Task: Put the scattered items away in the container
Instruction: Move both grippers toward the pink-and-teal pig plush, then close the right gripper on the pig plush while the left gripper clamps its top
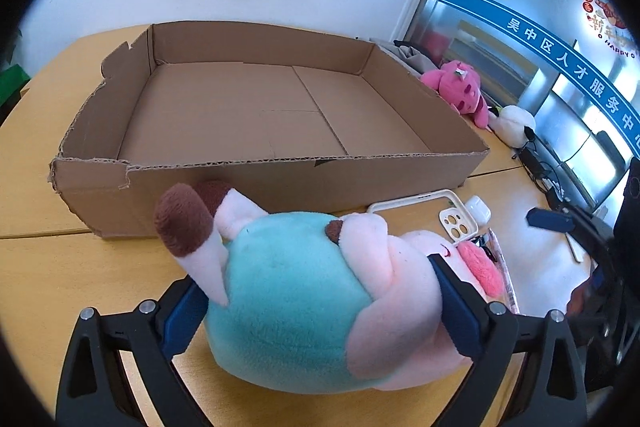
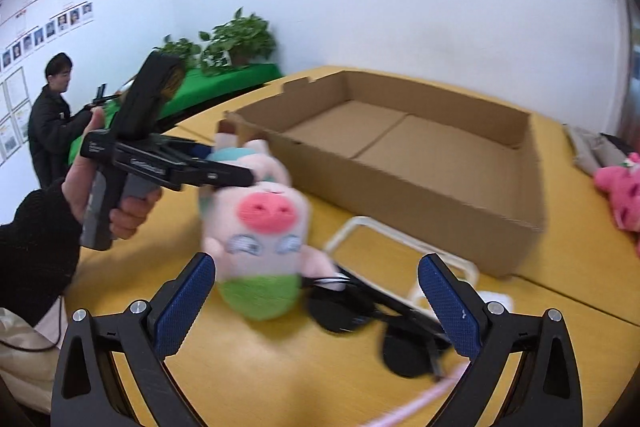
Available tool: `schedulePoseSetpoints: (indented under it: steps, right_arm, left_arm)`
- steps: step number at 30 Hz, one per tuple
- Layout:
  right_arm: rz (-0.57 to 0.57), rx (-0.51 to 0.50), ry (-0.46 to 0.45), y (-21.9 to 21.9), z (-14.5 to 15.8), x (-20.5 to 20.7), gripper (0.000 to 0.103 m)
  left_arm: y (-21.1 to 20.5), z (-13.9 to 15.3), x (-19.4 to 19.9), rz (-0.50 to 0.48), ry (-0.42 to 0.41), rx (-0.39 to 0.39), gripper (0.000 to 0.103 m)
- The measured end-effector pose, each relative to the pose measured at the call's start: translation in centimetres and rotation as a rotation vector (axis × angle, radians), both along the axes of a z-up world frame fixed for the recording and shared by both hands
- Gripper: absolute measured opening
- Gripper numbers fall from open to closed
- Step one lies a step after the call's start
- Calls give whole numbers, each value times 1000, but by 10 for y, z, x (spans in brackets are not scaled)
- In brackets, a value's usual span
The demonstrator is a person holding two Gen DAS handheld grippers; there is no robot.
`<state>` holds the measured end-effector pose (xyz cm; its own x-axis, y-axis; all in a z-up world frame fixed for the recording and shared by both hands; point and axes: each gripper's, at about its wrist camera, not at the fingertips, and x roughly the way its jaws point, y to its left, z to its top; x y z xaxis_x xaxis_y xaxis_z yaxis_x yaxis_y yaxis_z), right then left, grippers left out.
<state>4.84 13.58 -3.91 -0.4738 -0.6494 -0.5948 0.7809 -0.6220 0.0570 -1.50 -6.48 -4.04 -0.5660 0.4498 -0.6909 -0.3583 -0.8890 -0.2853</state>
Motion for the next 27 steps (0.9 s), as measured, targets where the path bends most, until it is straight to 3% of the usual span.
schedulePoseSetpoints:
  steps: [7,11,18,22,27]
  right_arm:
    - [72,76,-63,-62,-24,-14,102]
    - [45,122,-121,-85,-47,-32,93]
    - [14,139,-141,-98,-61,-34,86]
    - [3,64,-178,-92,-49,-28,79]
    - [-32,-38,-122,-94,-3,-25,77]
  left_arm:
    - [-7,-2,3,8,-10,31,95]
    - [-10,-3,4,17,-7,41,93]
    - [-16,3,16,22,-1,60,80]
    - [-16,22,23,21,35,49,76]
    - [-20,75,22,-1,155,23,76]
